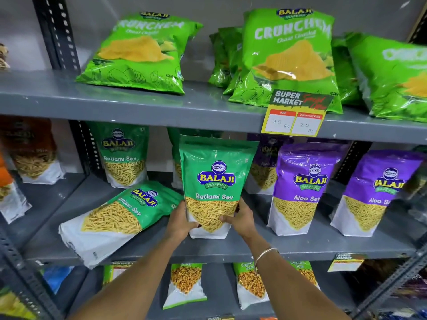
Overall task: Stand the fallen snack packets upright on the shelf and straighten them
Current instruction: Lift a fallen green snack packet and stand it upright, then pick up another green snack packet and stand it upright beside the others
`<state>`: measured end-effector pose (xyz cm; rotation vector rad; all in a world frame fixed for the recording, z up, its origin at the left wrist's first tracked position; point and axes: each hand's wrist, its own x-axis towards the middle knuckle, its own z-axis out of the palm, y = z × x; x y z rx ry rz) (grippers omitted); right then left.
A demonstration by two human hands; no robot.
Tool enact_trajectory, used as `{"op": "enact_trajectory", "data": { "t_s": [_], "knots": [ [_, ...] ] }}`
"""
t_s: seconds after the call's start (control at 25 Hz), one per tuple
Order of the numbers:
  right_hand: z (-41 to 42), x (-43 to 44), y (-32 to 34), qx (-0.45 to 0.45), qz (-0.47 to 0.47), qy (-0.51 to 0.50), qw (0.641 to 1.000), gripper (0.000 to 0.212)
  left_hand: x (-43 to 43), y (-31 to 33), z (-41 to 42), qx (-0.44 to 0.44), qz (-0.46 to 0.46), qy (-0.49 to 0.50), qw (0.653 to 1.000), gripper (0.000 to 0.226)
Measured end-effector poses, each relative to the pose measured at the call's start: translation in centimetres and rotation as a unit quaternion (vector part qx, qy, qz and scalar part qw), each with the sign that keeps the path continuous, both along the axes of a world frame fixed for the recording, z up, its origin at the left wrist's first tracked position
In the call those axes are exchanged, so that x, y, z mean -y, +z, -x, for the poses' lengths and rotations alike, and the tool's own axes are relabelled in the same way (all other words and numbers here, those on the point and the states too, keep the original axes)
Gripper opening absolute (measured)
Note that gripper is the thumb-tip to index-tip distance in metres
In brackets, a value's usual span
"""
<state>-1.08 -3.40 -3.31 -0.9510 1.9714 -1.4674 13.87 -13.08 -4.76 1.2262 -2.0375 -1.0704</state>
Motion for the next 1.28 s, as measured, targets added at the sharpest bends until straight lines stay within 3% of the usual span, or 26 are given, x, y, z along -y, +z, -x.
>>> {"op": "enact_trajectory", "data": {
  "t_s": [0.28, 0.44, 0.48, 0.56, 0.6, 0.72, 0.84, 0.92, 1.0, 1.08, 1.28],
  "knots": [
    [1.0, -0.4, 0.7, 0.038, -0.057, 0.058, 0.996, 0.077, 0.1, 0.5, -0.4, 0.035, -0.094, -0.023, 0.995, 0.076],
    [1.9, -0.3, 0.6, -0.001, -0.162, 0.089, 0.983, 0.117, 0.1, 1.2, -1.1, 0.071, -0.131, -0.04, 0.988, 0.085],
    [2.1, -0.5, 1.0, -0.005, -0.215, 0.1, 0.971, 0.106, 0.2, 1.7, -1.4, 0.076, -0.144, -0.041, 0.986, 0.09],
    [2.3, -0.8, 1.7, 0.026, -0.305, 0.103, 0.946, 0.035, 0.5, 2.9, -2.7, 0.096, -0.139, -0.037, 0.985, 0.087],
    [2.6, -1.1, 1.8, 0.061, -0.338, 0.111, 0.932, 0.015, 0.8, 3.4, -3.3, 0.115, -0.125, -0.033, 0.985, 0.078],
    [0.1, -0.8, 2.7, 0.165, -0.356, 0.165, 0.905, 0.017, 2.8, 5.4, -6.7, 0.098, -0.073, -0.017, 0.992, 0.047],
    [-4.7, 2.6, 3.8, 0.148, -0.381, 0.233, 0.883, 0.026, 7.2, 6.6, -12.0, 0.058, -0.002, 0.041, 0.997, 0.026],
    [-8.8, 5.0, 3.9, 0.143, -0.351, 0.24, 0.894, 0.029, 10.2, 7.0, -16.1, 0.051, 0.011, 0.059, 0.997, 0.009],
    [-13.4, 7.0, 2.9, 0.157, -0.292, 0.197, 0.923, 0.029, 12.4, 6.4, -19.9, 0.074, -0.044, 0.041, 0.995, 0.015],
    [-17.3, 8.0, 1.5, 0.205, -0.233, 0.144, 0.94, 0.025, 13.7, 4.8, -22.4, 0.066, -0.157, 0.007, 0.985, 0.022],
    [-23.1, 9.9, -1.0, 0.295, -0.192, 0.073, 0.933, 0.031, 16.1, 1.4, -24.5, 0.033, -0.365, -0.068, 0.928, 0.021]
  ]
}}
